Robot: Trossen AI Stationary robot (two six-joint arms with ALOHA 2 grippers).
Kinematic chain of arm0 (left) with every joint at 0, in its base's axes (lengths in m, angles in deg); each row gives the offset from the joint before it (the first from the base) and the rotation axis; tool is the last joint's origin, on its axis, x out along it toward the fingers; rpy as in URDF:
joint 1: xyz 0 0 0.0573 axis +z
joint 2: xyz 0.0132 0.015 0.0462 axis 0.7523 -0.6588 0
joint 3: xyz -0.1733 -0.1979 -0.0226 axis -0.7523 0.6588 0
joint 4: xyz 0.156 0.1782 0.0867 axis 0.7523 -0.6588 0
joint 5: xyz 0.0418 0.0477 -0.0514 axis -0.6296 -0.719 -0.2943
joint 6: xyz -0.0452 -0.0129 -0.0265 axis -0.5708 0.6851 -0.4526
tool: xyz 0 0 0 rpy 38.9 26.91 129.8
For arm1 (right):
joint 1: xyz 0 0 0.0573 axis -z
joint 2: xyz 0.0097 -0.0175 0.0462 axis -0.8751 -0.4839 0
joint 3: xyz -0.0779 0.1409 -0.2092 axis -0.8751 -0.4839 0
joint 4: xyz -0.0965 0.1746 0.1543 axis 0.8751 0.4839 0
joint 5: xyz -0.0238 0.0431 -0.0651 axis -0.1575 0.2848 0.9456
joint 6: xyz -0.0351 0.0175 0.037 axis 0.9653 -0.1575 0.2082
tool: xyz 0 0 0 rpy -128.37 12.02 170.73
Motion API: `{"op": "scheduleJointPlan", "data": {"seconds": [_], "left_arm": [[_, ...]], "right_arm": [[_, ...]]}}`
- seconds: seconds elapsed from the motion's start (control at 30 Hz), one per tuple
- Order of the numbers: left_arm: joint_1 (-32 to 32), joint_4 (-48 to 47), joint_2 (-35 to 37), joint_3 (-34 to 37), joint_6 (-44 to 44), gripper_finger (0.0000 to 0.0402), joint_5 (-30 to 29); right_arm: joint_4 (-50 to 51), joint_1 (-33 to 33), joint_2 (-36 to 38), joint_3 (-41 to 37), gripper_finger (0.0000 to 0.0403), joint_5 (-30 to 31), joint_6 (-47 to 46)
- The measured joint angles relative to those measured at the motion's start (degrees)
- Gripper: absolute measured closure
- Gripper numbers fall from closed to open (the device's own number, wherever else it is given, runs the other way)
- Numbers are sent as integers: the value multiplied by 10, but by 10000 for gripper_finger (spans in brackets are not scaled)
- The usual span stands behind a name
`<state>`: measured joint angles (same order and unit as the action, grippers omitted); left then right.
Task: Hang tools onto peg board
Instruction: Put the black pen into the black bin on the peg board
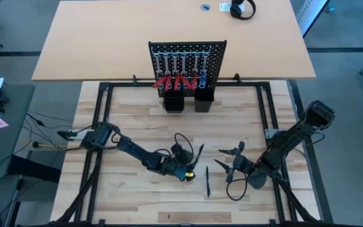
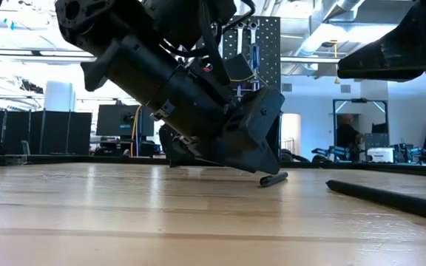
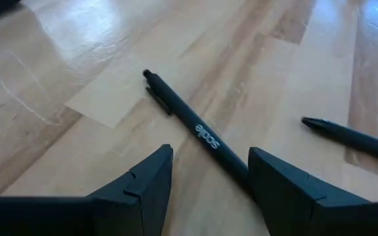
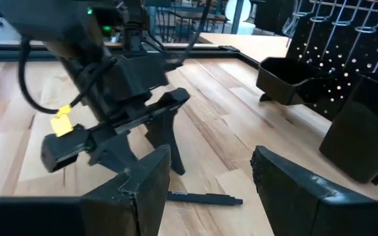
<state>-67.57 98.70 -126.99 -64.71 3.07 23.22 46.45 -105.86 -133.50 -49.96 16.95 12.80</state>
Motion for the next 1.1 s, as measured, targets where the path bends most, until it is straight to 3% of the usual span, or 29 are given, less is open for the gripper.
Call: {"op": "scheduleJointPlan", "data": {"seconds": [0.5, 0.67, 0.8, 0.97, 1.1], "left_arm": [[2, 19, -35, -23, -11, 234, 4], [1, -55, -53, -65, -13, 250, -18], [2, -139, -45, -77, -3, 289, -38], [4, -219, -36, -78, 4, 383, -52], [7, -257, -33, -75, -3, 388, -69]], "right_arm": [[-5, 7, 0, 0, 182, 0, 0], [-5, 7, 0, 0, 182, -1, 0], [-5, 7, 0, 0, 182, -1, 0], [3, 7, 0, 0, 182, -1, 0], [4, 8, 0, 0, 182, -9, 0]]}}
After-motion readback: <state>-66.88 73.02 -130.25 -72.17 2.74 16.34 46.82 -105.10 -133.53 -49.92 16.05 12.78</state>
